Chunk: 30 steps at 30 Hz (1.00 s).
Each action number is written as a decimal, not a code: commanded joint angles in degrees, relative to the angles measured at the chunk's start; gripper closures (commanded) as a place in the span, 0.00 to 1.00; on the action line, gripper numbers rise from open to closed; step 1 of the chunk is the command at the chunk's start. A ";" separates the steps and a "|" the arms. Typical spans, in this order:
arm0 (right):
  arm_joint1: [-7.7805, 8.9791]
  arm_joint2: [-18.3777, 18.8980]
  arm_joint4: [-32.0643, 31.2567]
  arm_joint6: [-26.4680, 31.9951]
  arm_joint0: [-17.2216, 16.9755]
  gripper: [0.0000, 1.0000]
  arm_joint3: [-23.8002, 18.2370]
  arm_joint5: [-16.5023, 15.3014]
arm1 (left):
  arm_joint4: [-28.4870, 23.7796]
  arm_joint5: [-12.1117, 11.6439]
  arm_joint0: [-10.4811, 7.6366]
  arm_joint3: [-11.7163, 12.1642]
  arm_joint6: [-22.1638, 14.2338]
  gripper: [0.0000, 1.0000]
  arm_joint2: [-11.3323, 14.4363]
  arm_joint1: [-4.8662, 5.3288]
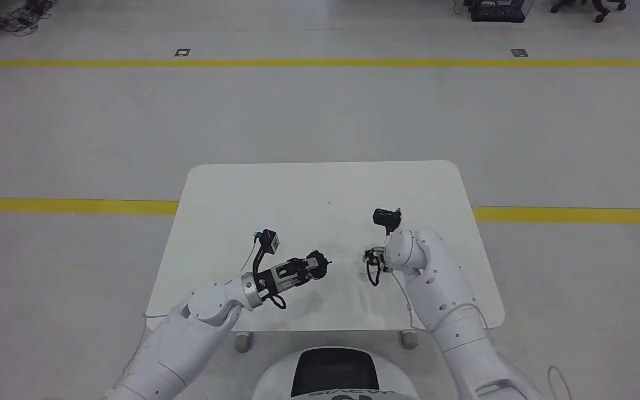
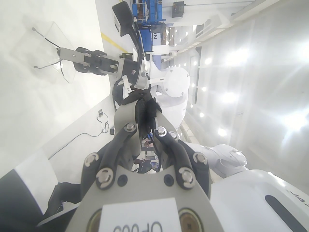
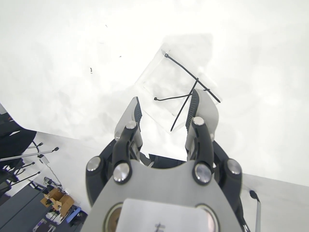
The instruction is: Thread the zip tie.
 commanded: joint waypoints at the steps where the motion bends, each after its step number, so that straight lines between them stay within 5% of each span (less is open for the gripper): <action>1: -0.31 0.09 -0.93 0.02 0.29 0.57 0.77 0.00 | 0.00 0.00 0.00 0.00 0.00 1.00 0.00 0.00; 30: -7.28 2.20 -19.09 2.95 3.75 0.61 9.37 0.00 | 0.00 0.00 0.00 0.00 0.00 1.00 0.00 0.00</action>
